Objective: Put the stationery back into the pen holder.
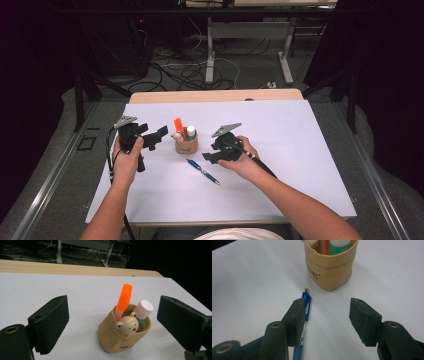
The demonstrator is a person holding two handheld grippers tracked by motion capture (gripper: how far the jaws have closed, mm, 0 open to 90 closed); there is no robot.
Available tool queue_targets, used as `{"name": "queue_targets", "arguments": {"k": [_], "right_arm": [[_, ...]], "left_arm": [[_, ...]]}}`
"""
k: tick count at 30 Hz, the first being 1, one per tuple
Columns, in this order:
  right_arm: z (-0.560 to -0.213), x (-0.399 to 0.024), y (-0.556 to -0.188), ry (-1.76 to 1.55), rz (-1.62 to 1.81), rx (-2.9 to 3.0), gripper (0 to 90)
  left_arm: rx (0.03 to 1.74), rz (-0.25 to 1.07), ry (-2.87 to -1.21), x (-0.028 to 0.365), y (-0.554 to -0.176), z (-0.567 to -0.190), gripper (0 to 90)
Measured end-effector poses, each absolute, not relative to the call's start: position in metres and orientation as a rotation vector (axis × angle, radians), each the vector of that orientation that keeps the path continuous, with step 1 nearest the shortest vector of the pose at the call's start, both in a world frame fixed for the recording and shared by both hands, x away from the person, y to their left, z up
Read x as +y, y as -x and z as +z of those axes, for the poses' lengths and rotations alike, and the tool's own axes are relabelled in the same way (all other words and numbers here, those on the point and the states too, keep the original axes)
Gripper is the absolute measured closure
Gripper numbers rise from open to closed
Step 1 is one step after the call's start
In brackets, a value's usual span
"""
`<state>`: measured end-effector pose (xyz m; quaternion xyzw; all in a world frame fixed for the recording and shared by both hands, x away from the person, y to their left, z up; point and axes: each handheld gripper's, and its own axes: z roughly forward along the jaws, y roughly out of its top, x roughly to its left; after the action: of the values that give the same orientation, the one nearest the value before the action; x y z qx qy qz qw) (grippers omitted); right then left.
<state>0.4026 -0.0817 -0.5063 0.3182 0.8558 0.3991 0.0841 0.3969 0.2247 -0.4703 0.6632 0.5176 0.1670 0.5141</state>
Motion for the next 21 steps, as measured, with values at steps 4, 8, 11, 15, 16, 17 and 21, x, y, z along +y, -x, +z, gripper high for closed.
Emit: {"name": "queue_targets", "arguments": {"k": [4,8,11,15,16,17,21], "right_arm": [[-0.509,-0.079,-0.400,-0.963,1.157,2.586,50.0],[-0.513,-0.077,-0.398,-0.973,1.116,2.615,52.7],[-0.515,-0.076,-0.396,-0.978,1.084,2.634,54.3],[-0.518,-0.074,-0.394,-0.977,1.052,2.660,56.6],[-0.519,-0.073,-0.394,-0.972,1.046,2.667,57.8],[-0.520,-0.072,-0.394,-0.986,1.033,2.672,59.1],[-0.523,-0.070,-0.392,-0.993,1.002,2.701,61.9]], "left_arm": [[1.245,0.401,-1.594,0.225,-0.397,-0.471,10.6],[1.244,0.401,-1.594,0.225,-0.397,-0.471,10.5],[1.244,0.402,-1.594,0.225,-0.397,-0.471,10.6],[1.244,0.402,-1.596,0.224,-0.397,-0.471,10.6],[1.244,0.402,-1.598,0.225,-0.397,-0.471,10.5],[1.244,0.403,-1.598,0.225,-0.397,-0.471,10.6],[1.244,0.402,-1.598,0.225,-0.397,-0.471,10.6]]}}
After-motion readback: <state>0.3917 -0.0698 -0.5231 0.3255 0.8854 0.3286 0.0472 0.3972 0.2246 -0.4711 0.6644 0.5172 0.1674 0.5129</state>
